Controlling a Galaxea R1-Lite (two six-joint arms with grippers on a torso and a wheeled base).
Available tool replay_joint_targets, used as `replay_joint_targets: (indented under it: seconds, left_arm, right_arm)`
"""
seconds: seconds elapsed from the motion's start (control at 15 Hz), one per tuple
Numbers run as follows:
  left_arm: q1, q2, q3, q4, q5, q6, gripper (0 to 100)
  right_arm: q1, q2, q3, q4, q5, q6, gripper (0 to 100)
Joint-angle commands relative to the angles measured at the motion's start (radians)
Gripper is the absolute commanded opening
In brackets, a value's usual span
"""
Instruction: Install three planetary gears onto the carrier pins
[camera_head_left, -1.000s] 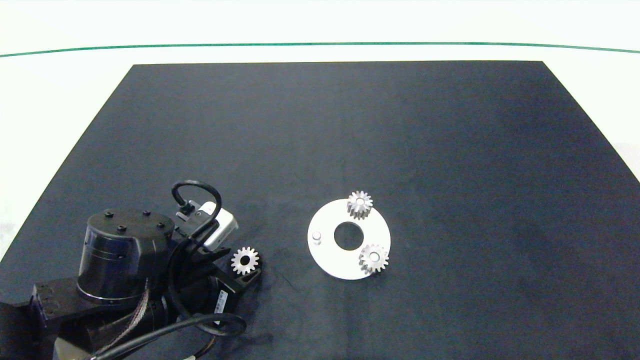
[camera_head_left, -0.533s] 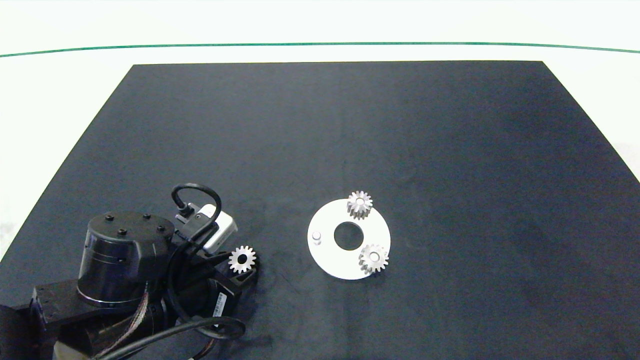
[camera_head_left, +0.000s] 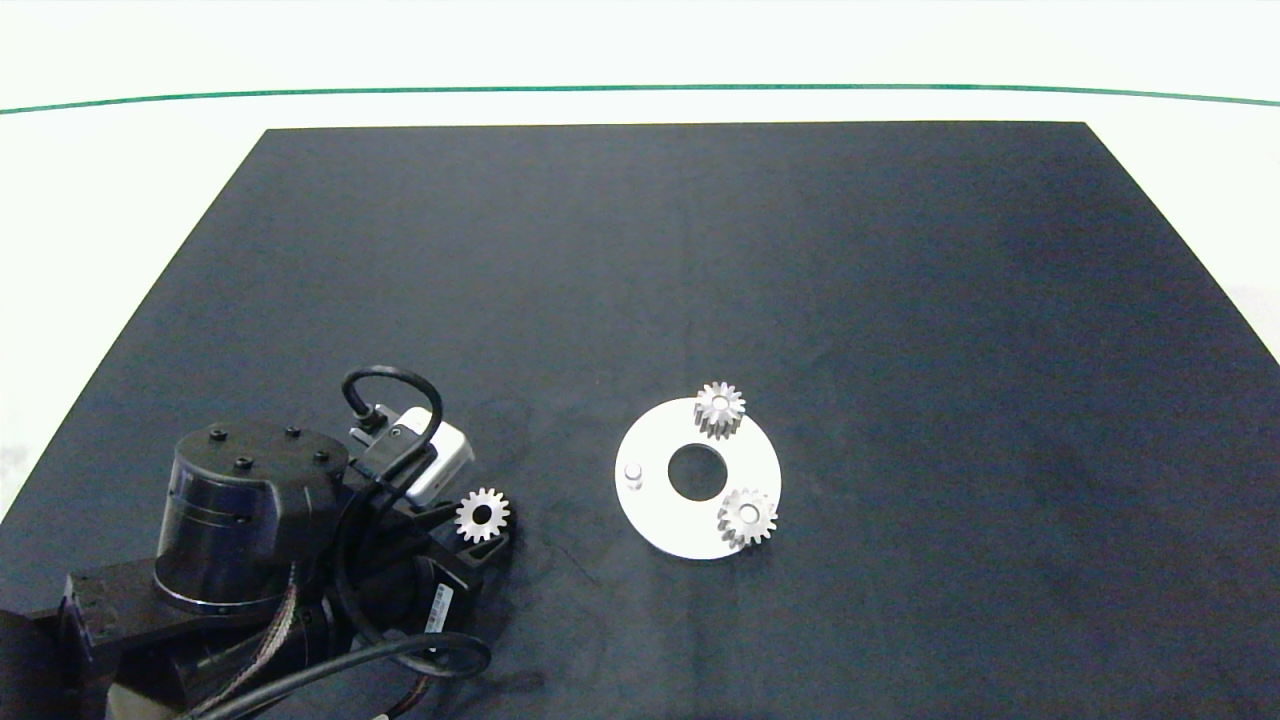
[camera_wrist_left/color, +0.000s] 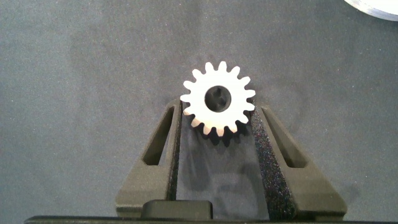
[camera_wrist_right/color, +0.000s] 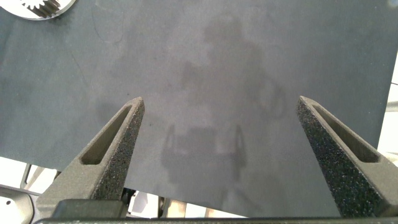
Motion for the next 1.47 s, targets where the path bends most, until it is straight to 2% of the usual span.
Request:
replay_joint_targets:
  seconds: [0.07, 0.6, 0.8, 1.0, 1.33, 1.47]
  left_arm:
    - [-0.012, -0.006, 0.000, -0.003, 0.011, 0.001, 23]
    - [-0.035, -0.010, 0.000, -0.003, 0.017, 0.001, 7]
    - [-0.037, -0.014, -0.005, -0.003, 0.017, 0.001, 7]
    - [-0.032, -0.028, -0.008, -0.003, 0.015, -0.002, 1]
    - [-0.038, -0.052, -0.072, 0.003, 0.017, -0.002, 0]
    - [-0.077, -0.052, -0.084, 0.004, 0.021, -0.004, 0]
  right_arm:
    - [0.000, 0.001, 0.000, 0.003, -0.002, -0.001, 100]
    - [0.000, -0.007, 0.000, 0.006, -0.002, -0.004, 100]
    - [0.000, -0.005, 0.000, 0.006, -0.002, -0.005, 100]
    - [0.001, 0.000, 0.000, 0.005, -0.002, -0.005, 100]
    - [0.000, 0.004, -0.010, 0.005, -0.002, -0.007, 100]
    - [0.000, 0.006, -0.022, 0.005, -0.002, -0.008, 100]
